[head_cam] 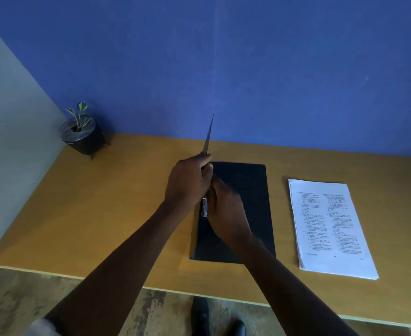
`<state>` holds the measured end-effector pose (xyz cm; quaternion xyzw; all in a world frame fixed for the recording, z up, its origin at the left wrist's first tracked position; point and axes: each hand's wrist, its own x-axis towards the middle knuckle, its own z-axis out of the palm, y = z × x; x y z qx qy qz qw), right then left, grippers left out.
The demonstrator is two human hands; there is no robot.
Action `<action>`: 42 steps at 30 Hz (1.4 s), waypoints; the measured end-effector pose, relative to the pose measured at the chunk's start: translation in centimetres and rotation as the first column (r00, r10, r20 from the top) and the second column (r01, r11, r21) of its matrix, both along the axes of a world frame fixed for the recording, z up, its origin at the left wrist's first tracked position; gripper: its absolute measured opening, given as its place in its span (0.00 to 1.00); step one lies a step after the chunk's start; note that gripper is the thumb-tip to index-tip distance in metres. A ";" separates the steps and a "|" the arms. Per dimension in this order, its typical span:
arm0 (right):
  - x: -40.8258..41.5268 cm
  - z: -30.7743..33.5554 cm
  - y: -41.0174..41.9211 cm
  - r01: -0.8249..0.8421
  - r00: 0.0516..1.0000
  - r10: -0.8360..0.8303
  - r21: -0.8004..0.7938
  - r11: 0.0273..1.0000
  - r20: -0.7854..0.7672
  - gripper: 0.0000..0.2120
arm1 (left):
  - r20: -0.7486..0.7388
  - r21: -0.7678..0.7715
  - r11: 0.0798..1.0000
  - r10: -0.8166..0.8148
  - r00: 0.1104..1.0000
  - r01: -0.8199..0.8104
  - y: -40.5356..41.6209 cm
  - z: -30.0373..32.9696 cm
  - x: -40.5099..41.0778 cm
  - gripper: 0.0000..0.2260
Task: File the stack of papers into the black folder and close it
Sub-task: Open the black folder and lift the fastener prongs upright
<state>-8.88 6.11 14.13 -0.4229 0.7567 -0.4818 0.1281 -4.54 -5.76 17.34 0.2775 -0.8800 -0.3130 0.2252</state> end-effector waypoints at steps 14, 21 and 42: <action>-3.4 -7.7 2.6 0.121 0.968 0.009 0.498 0.859 -0.249 0.27 | 0.176 -0.191 0.978 0.120 0.977 -0.085 -5.6 -0.1 5.7 0.20; -5.4 -12.5 4.1 0.152 0.960 0.045 0.646 0.748 -0.278 0.31 | 0.292 -0.183 0.972 0.196 0.936 -0.147 -9.9 -1.7 8.0 0.20; -5.0 -20.3 6.0 0.257 0.930 0.039 0.721 0.644 -0.366 0.34 | 0.602 0.192 0.925 0.153 0.784 -0.328 -16.6 -14.2 11.8 0.34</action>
